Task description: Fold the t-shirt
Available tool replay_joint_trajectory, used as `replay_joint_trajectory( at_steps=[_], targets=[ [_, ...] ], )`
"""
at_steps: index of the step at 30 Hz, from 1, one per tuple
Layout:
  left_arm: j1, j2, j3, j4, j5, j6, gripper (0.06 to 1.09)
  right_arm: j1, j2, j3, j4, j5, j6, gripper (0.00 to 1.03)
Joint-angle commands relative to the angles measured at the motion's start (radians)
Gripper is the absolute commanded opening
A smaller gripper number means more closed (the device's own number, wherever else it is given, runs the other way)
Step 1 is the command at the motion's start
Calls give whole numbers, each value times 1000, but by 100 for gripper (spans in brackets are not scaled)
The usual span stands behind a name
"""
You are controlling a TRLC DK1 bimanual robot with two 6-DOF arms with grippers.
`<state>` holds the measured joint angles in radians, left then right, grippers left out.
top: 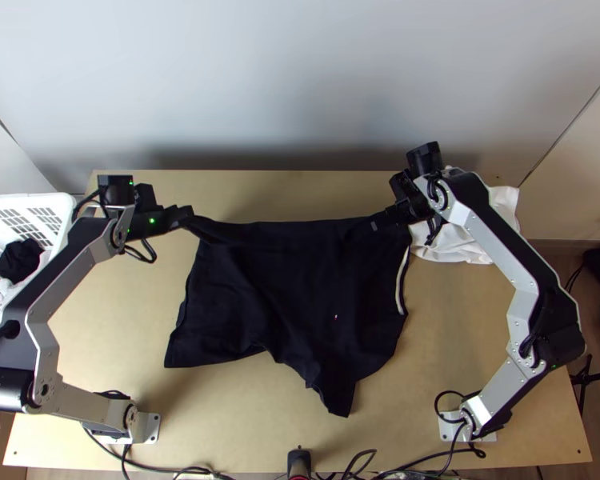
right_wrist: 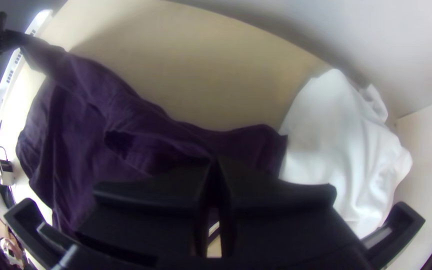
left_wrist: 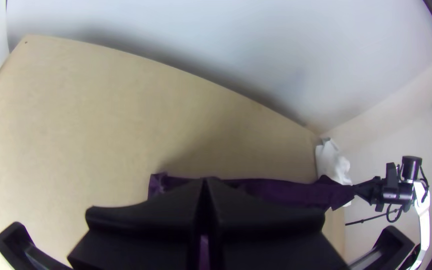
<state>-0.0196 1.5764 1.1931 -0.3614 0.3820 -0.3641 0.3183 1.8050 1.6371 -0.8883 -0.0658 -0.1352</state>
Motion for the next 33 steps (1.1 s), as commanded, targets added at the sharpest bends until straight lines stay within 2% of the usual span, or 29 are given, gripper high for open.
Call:
replay_joint_trajectory(
  at_steps=[1, 10, 20, 28, 33],
  targets=[
    [-13, -39, -59, -14, 8, 50, 9, 5, -24, -19, -35, -11, -15, 3],
    [3, -59, -104, -83, 47, 143, 9, 2, -38, -34, -109, -11, -50, 3],
    [23, -65, -168, -85, 47, 211, 9, -8, -95, -203, -118, -22, -70, 3],
    [49, -52, -207, -74, 46, 263, 9, -39, -102, -342, -46, -22, -72, 3],
    [84, -6, -216, -22, 47, 244, 9, -67, -85, -415, 20, -20, -64, 3]
  ],
)
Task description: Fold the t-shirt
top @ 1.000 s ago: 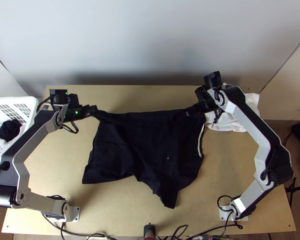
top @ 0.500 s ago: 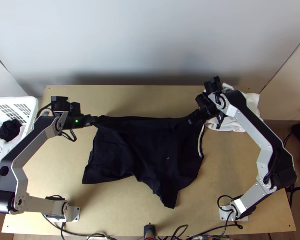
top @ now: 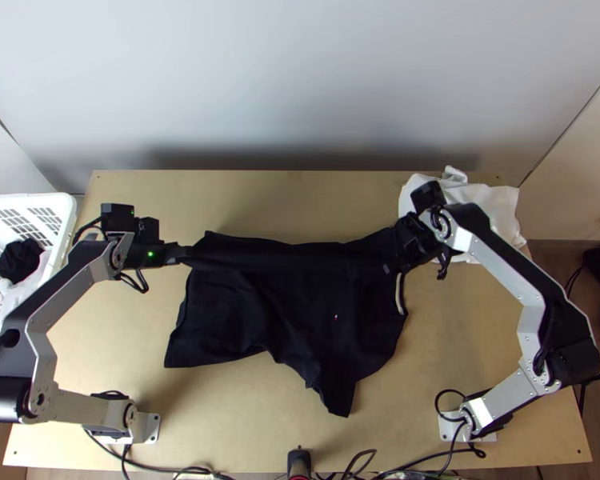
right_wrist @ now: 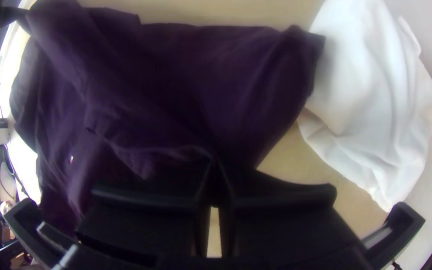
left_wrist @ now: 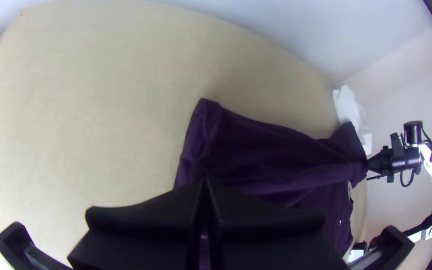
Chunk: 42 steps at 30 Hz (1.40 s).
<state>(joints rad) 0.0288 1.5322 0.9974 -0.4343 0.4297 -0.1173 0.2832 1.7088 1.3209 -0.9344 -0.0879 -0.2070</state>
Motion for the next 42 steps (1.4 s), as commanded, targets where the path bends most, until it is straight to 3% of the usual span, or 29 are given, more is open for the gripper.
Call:
replay_joint_trajectory(
  at_steps=[1, 3, 4, 16, 18, 20, 21, 22, 23, 26, 34, 42],
  targets=[
    [40, 45, -26, 75, 0, -12, 11, -36, 20, -106, 71, 4, 9, 3],
    [48, 52, -46, 115, 0, -24, 24, -45, 28, -121, 85, 5, 11, 3],
    [48, 55, -52, 123, 0, -24, 25, -47, 29, -129, 89, 5, 11, 3],
    [8, 54, -106, 141, 6, -64, 24, 71, -49, -198, 82, 4, 55, 3],
    [3, 51, -108, 141, 6, -68, 16, 96, -64, -204, 80, 4, 61, 3],
    [3, 42, -111, 141, 15, -82, 15, 113, -72, -204, 80, 4, 67, 3],
    [3, 36, -111, 141, 35, -90, 29, 117, -74, -203, 80, 4, 73, 3],
    [3, 28, -108, 141, 55, -96, 62, 119, -74, -203, 80, 4, 75, 3],
    [5, 22, -105, 141, 99, -94, 102, 119, -74, -203, 80, 4, 75, 3],
    [17, 20, -91, 135, 202, -114, 104, 119, -72, -200, 80, 4, 78, 3],
    [77, 3, -23, 143, 228, -209, 104, 119, -89, -196, 71, 4, 75, 3],
    [94, -37, -23, 143, 244, -223, 104, 145, -121, -239, 11, 4, 54, 3]
  ],
)
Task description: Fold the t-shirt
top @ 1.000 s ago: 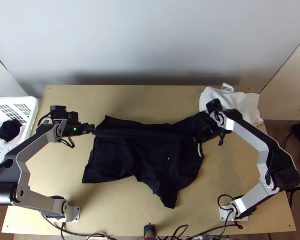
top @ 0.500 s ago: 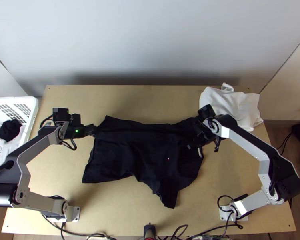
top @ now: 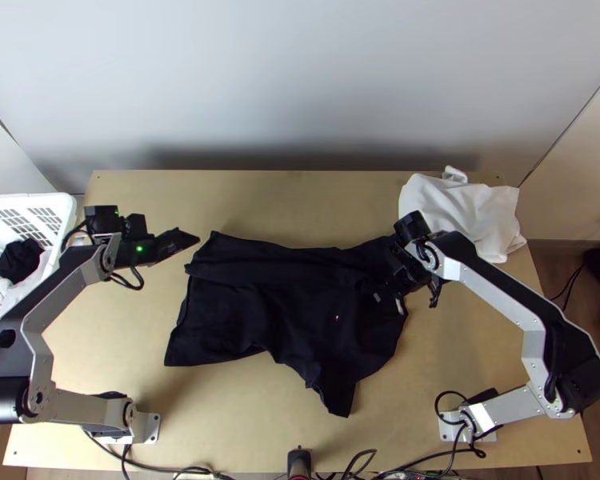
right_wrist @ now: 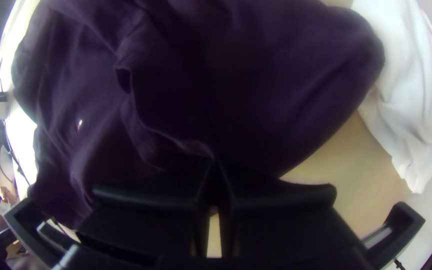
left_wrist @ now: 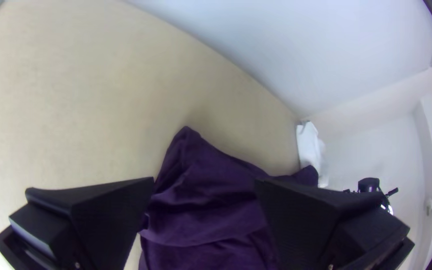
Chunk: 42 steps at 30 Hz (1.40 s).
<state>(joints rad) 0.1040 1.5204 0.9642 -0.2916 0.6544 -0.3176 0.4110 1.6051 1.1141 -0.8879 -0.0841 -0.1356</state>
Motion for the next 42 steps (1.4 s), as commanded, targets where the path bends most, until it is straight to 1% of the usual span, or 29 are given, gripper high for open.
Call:
replay_joint_trajectory(
  at_steps=[1, 2, 3, 5, 10, 13, 15, 17, 18, 20, 21, 22, 23, 26, 28, 30, 36, 38, 39, 40, 42],
  targets=[
    [19, -26, 10, 0, 19, -29, 104, 22, -16, -42, -36, 0, -18, 3],
    [19, -29, 10, 0, 19, -31, 104, 23, -11, -45, -36, 0, -18, 9],
    [19, -32, 10, -1, 19, -32, 104, 23, -5, -48, -36, -2, -15, 32],
    [17, -35, 11, 0, 21, -40, 104, 23, 21, -51, -37, -2, -10, 99],
    [14, -68, 5, -1, 19, -29, 104, 25, -16, -40, -52, -2, -13, 99],
    [0, -129, -28, -4, 10, 11, 104, 48, -103, -27, -62, 0, -27, 99],
    [3, -166, -44, -23, 11, 20, 104, 94, -186, -14, -82, 0, -52, 99],
    [8, -193, -48, -87, 11, 63, 104, 187, -269, 15, -148, 0, -73, 98],
    [13, -203, -48, -127, 11, 84, 104, 250, -298, 41, -204, -2, -70, 98],
    [13, -218, -55, -204, 11, 140, 104, 431, -341, 72, -321, -3, -53, 98],
    [13, -229, -70, -216, 11, 152, 104, 529, -361, 64, -347, -3, -53, 98],
    [11, -244, -90, -216, 10, 157, 104, 614, -373, 52, -352, -3, -48, 98],
    [5, -258, -111, -215, 10, 169, 104, 672, -378, 41, -353, -5, -41, 98],
    [-18, -278, -162, -198, -13, 169, 104, 758, -352, 12, -353, -17, -38, 98],
    [-29, -282, -183, -188, -27, 164, 104, 793, -326, -19, -315, -16, -48, 98],
    [-35, -289, -199, -175, -33, 152, 104, 821, -310, -66, -224, -14, -53, 98],
    [-38, -301, -220, -139, -42, 134, 104, 986, -205, -148, -85, -14, -75, 98],
    [-38, -299, -222, -124, -47, 134, 104, 1014, -165, -163, -25, -14, -76, 98],
    [-38, -299, -222, -118, -47, 134, 104, 1023, -148, -175, 9, -6, -81, 98],
    [-38, -299, -222, -110, -48, 132, 104, 1028, -134, -183, 50, 32, -82, 98],
    [-36, -299, -220, -103, -48, 132, 104, 1028, -100, -186, 106, 75, -78, 98]
  ],
)
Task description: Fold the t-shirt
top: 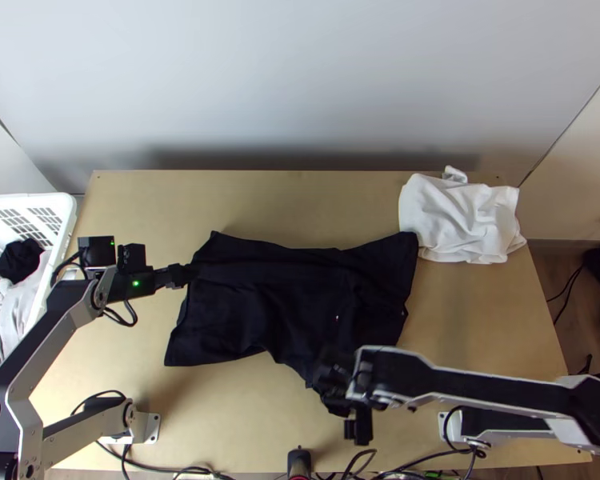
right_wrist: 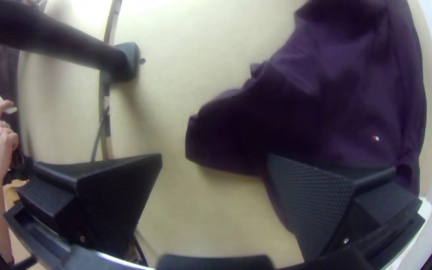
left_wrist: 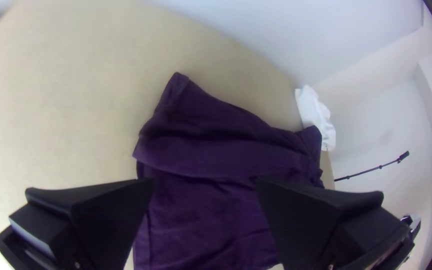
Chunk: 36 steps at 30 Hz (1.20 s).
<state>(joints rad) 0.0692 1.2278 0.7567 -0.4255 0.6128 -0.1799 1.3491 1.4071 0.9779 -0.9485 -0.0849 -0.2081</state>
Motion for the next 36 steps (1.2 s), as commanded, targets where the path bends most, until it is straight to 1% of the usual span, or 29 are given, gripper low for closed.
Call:
replay_joint_trajectory(
  at_steps=[1, 6, 9, 10, 11, 12, 13, 16, 17, 20, 23, 26, 29, 30, 33, 34, 36],
  targets=[
    [-2, -5, -13, 31, -7, -6, 104, 90, 112, -51, 186, 94, -7, 98],
    [-2, 13, -23, 62, -8, -12, 104, 88, 159, -74, 289, 145, -5, 98],
    [-2, 21, -25, 76, -10, -20, 104, 87, 171, -71, 309, 160, 4, 98],
    [-2, 21, -25, 77, -10, -21, 104, 84, 173, -73, 318, 175, 10, 98],
    [-2, 21, -25, 77, -10, -21, 104, 81, 174, -73, 320, 180, 15, 92],
    [-2, 21, -28, 79, -10, -21, 104, 78, 176, -74, 321, 183, 26, 82],
    [-2, 22, -30, 79, -10, -21, 104, 76, 170, -76, 321, 197, 35, 69],
    [-2, 16, -34, 77, -10, -24, 104, 74, 127, -84, 335, 200, 53, 15],
    [0, 7, -37, 77, -10, -24, 104, 73, 113, -84, 335, 200, 59, 2],
    [4, -21, -46, 47, -10, -21, 104, 67, 61, -94, 329, 200, 67, 3],
    [1, -62, -63, -32, -10, 3, 104, 55, 1, -100, 321, 200, 67, 3],
    [-9, -70, -46, -246, -10, 83, 104, 42, -34, -100, 323, 200, 67, 3],
    [-32, -80, -34, -519, -10, 189, 104, 35, -37, -102, 321, 200, 69, 3],
    [-39, -86, -34, -579, -10, 201, 104, 33, -39, -104, 321, 200, 73, 3],
    [-40, -106, -43, -700, -12, 200, 104, 30, -40, -105, 321, 200, 87, 3],
    [-49, -117, -53, -719, -13, 204, 104, 30, -39, -105, 321, 200, 92, 3],
    [-52, -140, -57, -702, -39, 189, 104, 30, -39, -105, 321, 200, 98, 3]
  ],
)
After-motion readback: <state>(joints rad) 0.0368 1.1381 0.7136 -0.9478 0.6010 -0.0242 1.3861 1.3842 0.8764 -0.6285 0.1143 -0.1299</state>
